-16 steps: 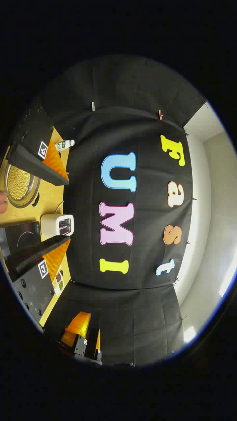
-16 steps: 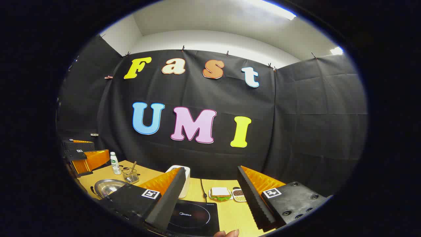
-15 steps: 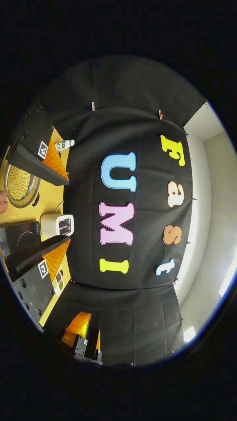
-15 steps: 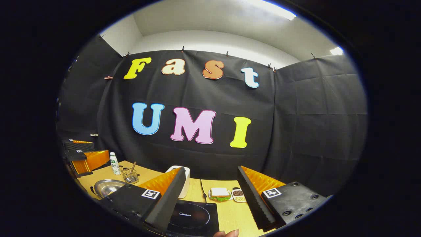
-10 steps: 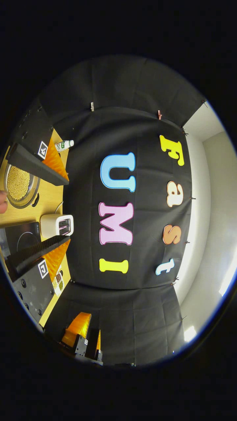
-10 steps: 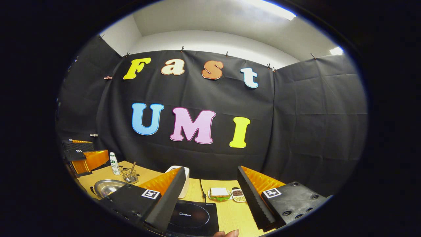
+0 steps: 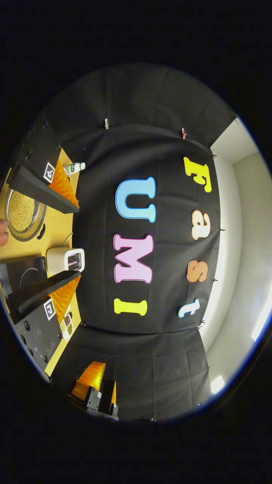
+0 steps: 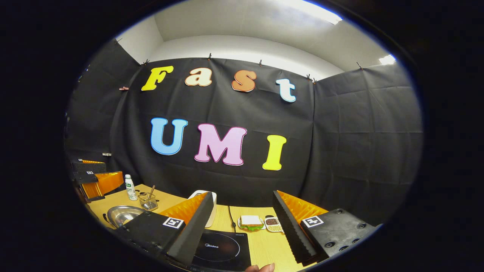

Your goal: First push the handle of the pot to place it horizontally, then grasp the pot with both hands and set it on the induction cooktop.

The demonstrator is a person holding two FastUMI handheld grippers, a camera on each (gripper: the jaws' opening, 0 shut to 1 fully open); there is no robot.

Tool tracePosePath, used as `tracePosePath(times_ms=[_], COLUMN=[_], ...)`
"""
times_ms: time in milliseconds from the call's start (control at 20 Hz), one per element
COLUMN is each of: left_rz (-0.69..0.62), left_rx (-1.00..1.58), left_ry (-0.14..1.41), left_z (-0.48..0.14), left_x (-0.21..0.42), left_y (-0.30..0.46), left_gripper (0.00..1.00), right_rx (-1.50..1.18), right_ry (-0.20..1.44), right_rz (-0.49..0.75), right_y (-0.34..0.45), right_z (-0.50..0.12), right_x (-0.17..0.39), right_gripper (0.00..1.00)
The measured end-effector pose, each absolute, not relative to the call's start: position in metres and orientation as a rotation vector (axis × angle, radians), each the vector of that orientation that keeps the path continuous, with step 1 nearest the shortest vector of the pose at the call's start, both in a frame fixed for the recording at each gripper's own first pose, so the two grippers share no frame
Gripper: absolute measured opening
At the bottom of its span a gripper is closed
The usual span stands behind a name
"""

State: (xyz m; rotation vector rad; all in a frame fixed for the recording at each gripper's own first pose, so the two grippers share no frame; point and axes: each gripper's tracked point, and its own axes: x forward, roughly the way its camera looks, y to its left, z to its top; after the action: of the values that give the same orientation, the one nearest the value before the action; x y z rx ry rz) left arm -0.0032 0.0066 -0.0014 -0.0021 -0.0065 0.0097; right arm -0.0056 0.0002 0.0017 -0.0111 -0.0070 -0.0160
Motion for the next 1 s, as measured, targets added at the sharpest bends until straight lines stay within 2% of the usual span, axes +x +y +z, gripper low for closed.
tracePosePath(times_ms=[250,350,450,550,650,700,900,1000], left_rz=[-0.019,-0.053,-0.157,-0.199,-0.223,-0.225,-0.261,-0.327], left_rx=[-0.01,-0.009,-0.006,0.007,0.012,0.019,0.046,0.062], left_ry=[-0.015,-0.016,0.007,0.021,0.054,0.084,0.26,0.367], left_z=[-0.002,-0.001,-0.007,-0.01,-0.021,-0.029,-0.088,-0.121], left_x=[-0.006,-0.008,-0.011,-0.019,-0.022,-0.025,-0.041,-0.056], left_y=[0.005,0.001,-0.019,-0.022,-0.019,-0.017,-0.011,-0.012], left_gripper=[0.95,0.83,0.45,0.07,0.03,0.07,0.05,0.05], right_rx=[-0.03,-0.032,-0.029,-0.03,-0.036,-0.037,-0.049,-0.053], right_ry=[-0.008,-0.008,-0.006,-0.005,-0.002,-0.002,0.009,0.015], right_rz=[-0.014,-0.013,-0.009,-0.002,0.007,0.013,0.033,0.045], right_y=[0.003,0.002,0.006,0.01,0.014,0.016,0.025,0.031], right_z=[0.0,-0.001,-0.001,-0.001,-0.002,-0.003,-0.008,-0.011], right_x=[-0.006,-0.006,-0.005,-0.004,-0.005,-0.005,-0.005,-0.004], right_gripper=[0.97,0.97,0.97,0.97,0.97,0.97,0.97,0.97])
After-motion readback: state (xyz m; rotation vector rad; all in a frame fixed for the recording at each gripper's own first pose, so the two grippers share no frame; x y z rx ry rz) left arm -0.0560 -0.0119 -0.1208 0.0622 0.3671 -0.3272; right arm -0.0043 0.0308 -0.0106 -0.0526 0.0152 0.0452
